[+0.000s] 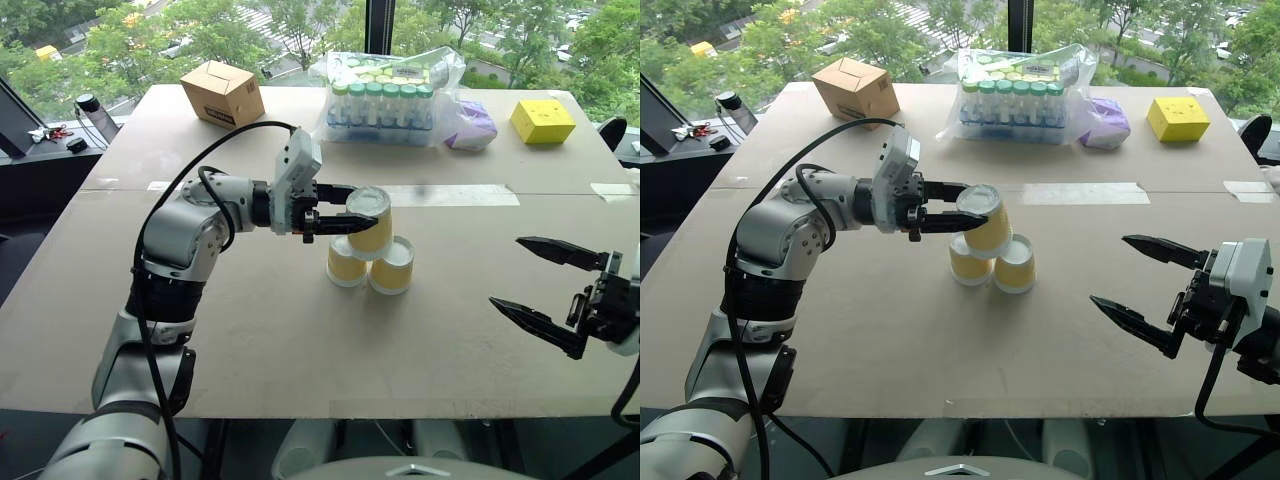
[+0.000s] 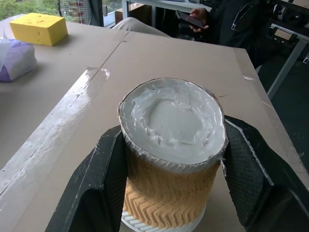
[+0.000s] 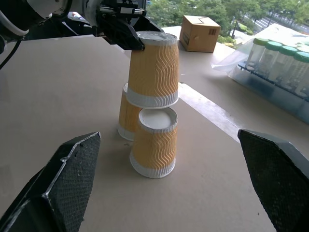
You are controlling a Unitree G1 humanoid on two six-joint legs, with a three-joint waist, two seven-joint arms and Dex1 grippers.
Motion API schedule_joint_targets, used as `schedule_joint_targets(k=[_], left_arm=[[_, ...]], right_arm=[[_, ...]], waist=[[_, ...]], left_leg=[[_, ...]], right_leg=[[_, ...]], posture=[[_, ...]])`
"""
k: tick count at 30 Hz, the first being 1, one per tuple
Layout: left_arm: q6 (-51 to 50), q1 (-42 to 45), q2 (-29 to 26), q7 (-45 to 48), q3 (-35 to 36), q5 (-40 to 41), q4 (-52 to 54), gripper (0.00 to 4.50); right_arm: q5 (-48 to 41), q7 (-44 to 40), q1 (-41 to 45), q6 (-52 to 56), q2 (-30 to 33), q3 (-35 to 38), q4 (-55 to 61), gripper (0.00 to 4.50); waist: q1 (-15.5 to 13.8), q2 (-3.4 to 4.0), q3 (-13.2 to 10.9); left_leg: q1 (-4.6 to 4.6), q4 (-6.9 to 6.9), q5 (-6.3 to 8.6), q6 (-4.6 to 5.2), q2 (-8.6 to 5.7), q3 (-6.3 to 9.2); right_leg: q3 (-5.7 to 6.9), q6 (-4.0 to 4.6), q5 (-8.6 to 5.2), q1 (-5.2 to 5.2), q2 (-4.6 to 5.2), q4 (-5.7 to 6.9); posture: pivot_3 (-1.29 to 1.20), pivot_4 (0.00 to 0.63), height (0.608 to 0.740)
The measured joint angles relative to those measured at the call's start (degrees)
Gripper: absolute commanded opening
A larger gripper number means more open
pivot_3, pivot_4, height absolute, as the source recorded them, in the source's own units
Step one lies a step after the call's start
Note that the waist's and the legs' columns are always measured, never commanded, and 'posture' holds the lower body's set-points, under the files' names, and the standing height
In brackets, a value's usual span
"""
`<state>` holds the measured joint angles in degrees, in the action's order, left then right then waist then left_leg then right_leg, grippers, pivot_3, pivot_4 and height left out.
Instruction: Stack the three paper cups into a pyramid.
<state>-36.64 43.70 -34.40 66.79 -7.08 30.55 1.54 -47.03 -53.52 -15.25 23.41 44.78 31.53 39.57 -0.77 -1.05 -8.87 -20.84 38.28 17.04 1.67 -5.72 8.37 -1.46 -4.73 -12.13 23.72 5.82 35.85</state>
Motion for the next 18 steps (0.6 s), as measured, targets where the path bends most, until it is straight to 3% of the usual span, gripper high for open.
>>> schedule_joint_targets(k=[5,6,7,10,18], left_arm=[[0.07,0.00,0.24,-0.11,0.00,-0.05,0.00,2.21],[0.02,-0.01,0.35,-0.09,0.00,0.00,0.00,3.30],[-0.01,0.00,0.35,-0.08,0.00,0.02,0.00,3.30],[-0.32,-0.01,0.45,0.09,0.00,0.12,0.01,4.48],[-0.65,-0.83,-0.23,-0.46,4.99,3.49,2.16,4.48]], right_arm=[[0.01,0.00,-0.01,-0.01,0.00,0.00,-0.02,4.50],[0.01,0.02,0.00,-0.01,0.00,0.00,-0.01,4.50],[0.01,0.02,0.00,-0.01,0.00,0.00,-0.01,4.50],[0.01,0.03,0.20,-0.01,0.00,0.00,-0.03,4.50],[1.28,-0.44,2.55,-0.02,0.05,-1.90,-1.40,4.50]], waist=[[-0.02,0.00,0.00],[-0.02,0.00,0.00],[-0.02,0.00,0.00],[0.00,0.00,0.00],[0.22,0.00,0.00]], left_leg=[[0.00,0.00,0.00,0.00,0.00,0.01],[0.00,0.01,0.00,0.00,0.00,0.01],[0.00,0.01,0.00,0.00,0.00,0.00],[0.00,0.01,0.00,0.00,0.00,0.01],[0.00,0.00,0.00,0.00,0.02,0.00]], right_leg=[[0.00,0.00,0.00,0.00,0.00,0.00],[0.00,0.00,0.00,0.00,0.00,0.00],[0.00,0.00,0.00,0.00,0.00,0.00],[0.00,0.00,0.00,0.00,0.00,0.00],[-0.01,0.00,0.00,0.01,0.00,0.00]], posture=[[0.00,0.150,0.740],[0.00,0.150,0.740],[0.00,0.150,0.740],[0.00,0.150,0.740],[0.00,0.150,0.740]])
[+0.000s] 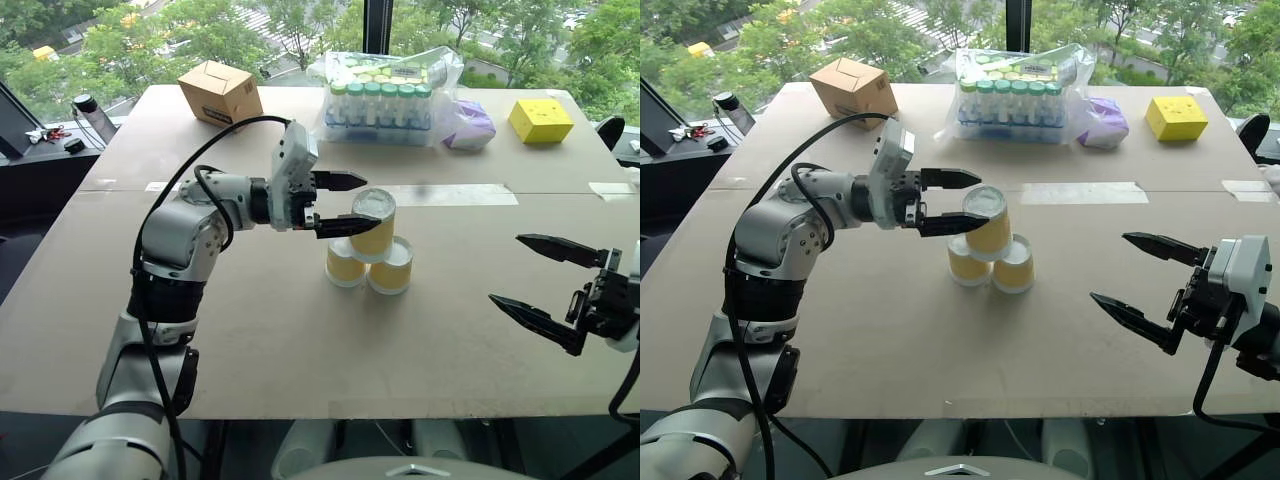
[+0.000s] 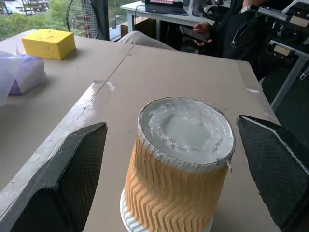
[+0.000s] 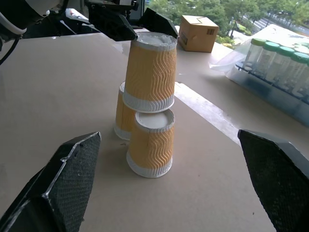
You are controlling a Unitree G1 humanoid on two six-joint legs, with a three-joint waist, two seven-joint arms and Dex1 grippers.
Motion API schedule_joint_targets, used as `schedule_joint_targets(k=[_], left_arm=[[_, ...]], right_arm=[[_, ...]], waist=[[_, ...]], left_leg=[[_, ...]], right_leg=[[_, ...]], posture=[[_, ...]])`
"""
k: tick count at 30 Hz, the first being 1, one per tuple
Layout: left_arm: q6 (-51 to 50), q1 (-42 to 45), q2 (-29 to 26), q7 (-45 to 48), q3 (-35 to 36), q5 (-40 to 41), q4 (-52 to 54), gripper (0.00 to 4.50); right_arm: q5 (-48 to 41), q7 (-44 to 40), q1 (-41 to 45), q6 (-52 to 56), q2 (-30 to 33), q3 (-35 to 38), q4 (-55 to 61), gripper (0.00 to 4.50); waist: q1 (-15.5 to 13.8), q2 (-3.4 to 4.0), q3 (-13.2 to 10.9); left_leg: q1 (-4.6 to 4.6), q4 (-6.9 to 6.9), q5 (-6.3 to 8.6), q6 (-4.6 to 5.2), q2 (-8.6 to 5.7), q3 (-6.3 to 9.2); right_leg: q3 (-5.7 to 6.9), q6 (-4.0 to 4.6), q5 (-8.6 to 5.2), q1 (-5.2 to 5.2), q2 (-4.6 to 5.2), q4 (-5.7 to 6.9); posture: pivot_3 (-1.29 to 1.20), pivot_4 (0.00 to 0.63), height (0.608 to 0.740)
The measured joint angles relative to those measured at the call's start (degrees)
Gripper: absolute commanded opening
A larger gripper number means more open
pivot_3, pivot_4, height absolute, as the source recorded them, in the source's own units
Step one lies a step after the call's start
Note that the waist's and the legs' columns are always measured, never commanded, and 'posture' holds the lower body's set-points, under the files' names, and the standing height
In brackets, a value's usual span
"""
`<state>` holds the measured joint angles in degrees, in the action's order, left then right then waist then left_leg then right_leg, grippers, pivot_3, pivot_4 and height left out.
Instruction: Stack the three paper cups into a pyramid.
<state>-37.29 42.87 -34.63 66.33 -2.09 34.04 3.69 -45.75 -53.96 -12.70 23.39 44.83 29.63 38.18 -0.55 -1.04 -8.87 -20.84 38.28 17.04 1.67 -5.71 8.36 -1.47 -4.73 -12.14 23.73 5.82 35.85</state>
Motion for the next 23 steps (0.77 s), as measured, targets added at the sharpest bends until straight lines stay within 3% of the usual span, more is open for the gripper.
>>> schedule_joint_targets(k=[7,11,17,23], left_arm=[[-3.92,-4.89,-2.84,-0.61,9.73,7.91,2.71,4.48],[-3.57,-16.15,-3.25,-3.88,16.42,10.14,6.50,4.48],[2.22,-39.98,-3.07,-8.10,24.86,7.34,11.10,4.48],[8.04,-53.50,-1.79,-9.74,28.28,5.26,14.15,4.48]], right_arm=[[0.95,-1.84,2.94,-0.41,0.31,-2.84,-3.02,4.50],[2.70,-3.03,2.22,-2.08,-0.41,-4.03,-5.94,4.50],[5.54,-4.27,-5.33,-5.56,-3.57,-3.41,-10.04,4.50],[7.39,-6.89,-9.95,-10.03,-4.59,0.17,-15.77,4.50]], waist=[[-0.22,0.00,0.00],[-0.08,0.01,0.01],[-0.34,0.03,0.02],[-0.71,-0.02,0.05]], left_leg=[[0.01,0.01,0.00,0.00,0.00,0.02],[0.03,-0.05,0.00,-0.01,0.01,0.02],[0.06,-0.11,0.01,-0.02,0.01,-0.04],[0.18,-0.07,0.06,0.05,0.02,-0.09]], right_leg=[[0.02,0.00,0.00,-0.01,0.01,-0.01],[0.00,0.01,0.00,0.00,0.02,-0.04],[-0.10,0.02,0.00,0.02,0.03,-0.04],[-0.08,0.01,-0.01,-0.16,0.06,-0.05]], posture=[[0.00,0.150,0.740],[0.00,0.150,0.740],[0.00,0.150,0.740],[0.00,0.150,0.740]])
